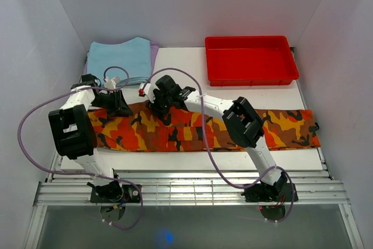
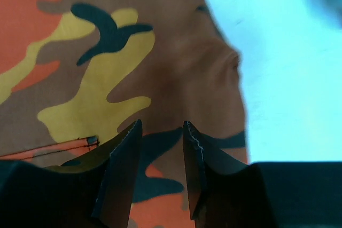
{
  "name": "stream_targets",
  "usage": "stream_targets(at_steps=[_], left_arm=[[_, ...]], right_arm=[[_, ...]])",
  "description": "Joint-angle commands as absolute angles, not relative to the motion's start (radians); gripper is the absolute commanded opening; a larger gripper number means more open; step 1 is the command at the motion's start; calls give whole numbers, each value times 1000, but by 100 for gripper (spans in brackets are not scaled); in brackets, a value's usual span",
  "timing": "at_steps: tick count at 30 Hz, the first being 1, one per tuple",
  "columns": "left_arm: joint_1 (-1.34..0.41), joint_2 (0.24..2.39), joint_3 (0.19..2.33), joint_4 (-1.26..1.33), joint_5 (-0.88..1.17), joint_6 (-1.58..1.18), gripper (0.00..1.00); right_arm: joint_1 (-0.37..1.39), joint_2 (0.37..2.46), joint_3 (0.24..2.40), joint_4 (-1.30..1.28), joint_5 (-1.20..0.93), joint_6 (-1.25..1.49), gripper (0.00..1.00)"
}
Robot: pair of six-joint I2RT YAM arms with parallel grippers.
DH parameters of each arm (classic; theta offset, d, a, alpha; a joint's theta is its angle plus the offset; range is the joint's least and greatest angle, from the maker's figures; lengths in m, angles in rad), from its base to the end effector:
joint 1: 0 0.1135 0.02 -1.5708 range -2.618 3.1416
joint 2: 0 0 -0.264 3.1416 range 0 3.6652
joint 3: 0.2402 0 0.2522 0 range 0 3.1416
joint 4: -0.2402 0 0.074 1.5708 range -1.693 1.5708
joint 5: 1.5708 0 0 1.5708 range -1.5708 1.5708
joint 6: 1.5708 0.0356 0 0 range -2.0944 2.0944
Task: Fold and stack the trousers
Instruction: Fold the trousers
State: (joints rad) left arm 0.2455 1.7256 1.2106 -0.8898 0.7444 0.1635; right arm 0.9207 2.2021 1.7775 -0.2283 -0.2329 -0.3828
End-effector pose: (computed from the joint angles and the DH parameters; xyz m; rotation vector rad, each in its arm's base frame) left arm 0.3163 0.0544 0.2071 -0.0228 2.6695 -0.9749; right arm 0.3022 0.4110 0.2144 -1.4723 1.7147 0.5507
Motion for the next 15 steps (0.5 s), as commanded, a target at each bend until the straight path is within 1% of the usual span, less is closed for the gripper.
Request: stream_targets(at_steps=[1, 4, 5, 6, 9, 10, 12, 13, 14, 15], left_arm=[[264, 1779, 1190, -845, 718, 152, 43], [267, 1836, 1195, -819, 660, 164, 45], [271, 1853, 1207, -818, 646, 164, 46], [275, 1871, 1216, -816, 632, 163, 46], [298, 1927, 1255, -801, 572, 167, 46], [305, 1940, 1271, -801, 554, 179, 46], [330, 1997, 1344, -818, 500, 190, 45], [348, 2017, 1373, -825, 489, 204, 45], [356, 2040, 1403, -836, 476, 209, 45], [365, 2077, 1466, -854, 476, 215, 45]], right_arm=[[914, 2307, 1824, -304, -339, -272, 43], [882, 2354, 1839, -302, -377, -210, 41], [870, 2364, 1838, -299, -379, -193, 39], [862, 2378, 1832, -296, -385, -177, 33], [838, 2375, 1789, -290, -400, -127, 24], [831, 2372, 1772, -290, -406, -124, 24], [812, 2353, 1764, -291, -414, -120, 32], [805, 2347, 1767, -293, -420, -118, 38], [792, 2339, 1770, -298, -426, -123, 45], [784, 2315, 1775, -305, -431, -130, 56]])
